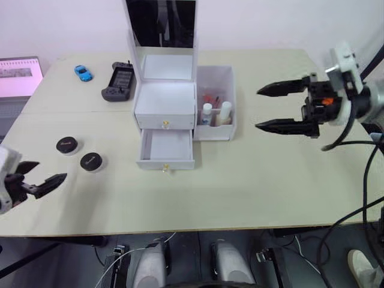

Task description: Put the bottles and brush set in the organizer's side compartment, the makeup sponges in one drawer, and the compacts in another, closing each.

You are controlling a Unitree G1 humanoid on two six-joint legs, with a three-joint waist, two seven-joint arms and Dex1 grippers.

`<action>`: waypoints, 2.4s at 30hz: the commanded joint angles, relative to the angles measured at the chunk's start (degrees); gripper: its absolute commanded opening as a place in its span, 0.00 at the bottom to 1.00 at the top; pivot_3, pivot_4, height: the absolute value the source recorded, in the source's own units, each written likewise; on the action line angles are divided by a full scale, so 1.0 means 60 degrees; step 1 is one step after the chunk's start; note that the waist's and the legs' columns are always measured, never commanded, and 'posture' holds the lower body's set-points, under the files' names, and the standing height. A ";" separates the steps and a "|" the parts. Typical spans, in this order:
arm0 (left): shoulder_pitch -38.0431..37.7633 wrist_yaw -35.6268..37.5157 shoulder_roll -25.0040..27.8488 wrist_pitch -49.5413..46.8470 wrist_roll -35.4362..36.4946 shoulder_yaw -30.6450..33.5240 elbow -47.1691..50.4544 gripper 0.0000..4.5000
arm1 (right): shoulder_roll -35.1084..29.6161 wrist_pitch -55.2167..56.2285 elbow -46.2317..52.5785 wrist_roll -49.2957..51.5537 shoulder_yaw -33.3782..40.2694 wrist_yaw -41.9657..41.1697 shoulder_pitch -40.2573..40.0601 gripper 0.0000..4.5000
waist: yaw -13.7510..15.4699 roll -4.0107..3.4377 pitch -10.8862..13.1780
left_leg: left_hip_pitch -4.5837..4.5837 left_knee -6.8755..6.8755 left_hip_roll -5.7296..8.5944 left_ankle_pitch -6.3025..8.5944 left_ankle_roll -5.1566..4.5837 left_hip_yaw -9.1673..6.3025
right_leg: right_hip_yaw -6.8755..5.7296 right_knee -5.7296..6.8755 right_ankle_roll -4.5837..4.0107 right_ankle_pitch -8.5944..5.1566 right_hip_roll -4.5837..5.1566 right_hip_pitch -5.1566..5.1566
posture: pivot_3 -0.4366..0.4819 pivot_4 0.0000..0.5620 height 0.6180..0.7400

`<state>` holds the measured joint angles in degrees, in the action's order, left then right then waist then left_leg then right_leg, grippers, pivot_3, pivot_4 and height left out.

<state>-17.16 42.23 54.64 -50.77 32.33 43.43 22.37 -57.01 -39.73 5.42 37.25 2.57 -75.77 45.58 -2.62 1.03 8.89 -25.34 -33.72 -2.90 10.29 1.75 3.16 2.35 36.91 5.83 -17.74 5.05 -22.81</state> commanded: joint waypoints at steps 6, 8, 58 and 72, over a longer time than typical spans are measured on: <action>0.0995 -0.1785 -0.1315 -0.1108 0.0166 -0.0420 0.0939 0.98 | -0.0170 0.0098 0.0155 -0.0140 -0.0121 -0.0349 0.0425 1.00 | 0.0029 0.0008 -0.0002 | 0.0000 -0.0018 0.0010 -0.0001 -0.0002 -0.0001 | -0.0002 0.0007 0.0000 0.0000 0.0004 0.0009 | 0.48 0.27 0.99; 0.1162 -0.2025 -0.1970 -0.0629 0.0132 -0.0540 0.0866 0.98 | -0.0162 0.0053 0.0151 -0.0155 -0.0090 -0.0303 0.0538 1.00 | 0.0033 0.0008 -0.0002 | -0.0001 -0.0024 0.0012 -0.0003 -0.0005 0.0000 | -0.0002 0.0009 0.0000 0.0000 0.0002 0.0011 | 0.48 0.27 0.99; 0.6404 -0.0056 -0.1247 0.0165 0.0322 -0.5352 0.0580 0.59 | -0.0865 -0.1223 0.0787 0.0556 0.0687 0.0680 0.0706 1.00 | 0.0298 0.0019 -0.0003 | 0.0003 -0.0065 0.0017 -0.0022 -0.0037 0.0004 | -0.0021 0.0019 0.0007 0.0003 -0.0056 0.0036 | 0.48 0.27 0.99; 0.8172 -0.0416 -0.2320 0.0892 -0.1587 -0.8051 -0.1538 0.59 | -0.1379 -0.1898 0.1646 0.1087 0.1946 0.1513 -0.0462 1.00 | 0.0285 0.0022 0.0003 | -0.0001 -0.0104 -0.0004 -0.0025 -0.0042 -0.0009 | -0.0019 0.0046 0.0085 0.0036 -0.0177 0.0045 | 0.48 0.27 0.99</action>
<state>30.59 39.54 39.59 -47.56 24.51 -5.59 13.28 -64.05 -50.75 13.73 42.95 11.42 -67.48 42.51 -0.91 1.16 8.91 -25.34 -34.34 -2.99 10.14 1.50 3.04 2.23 37.20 6.33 -17.53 3.87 -22.54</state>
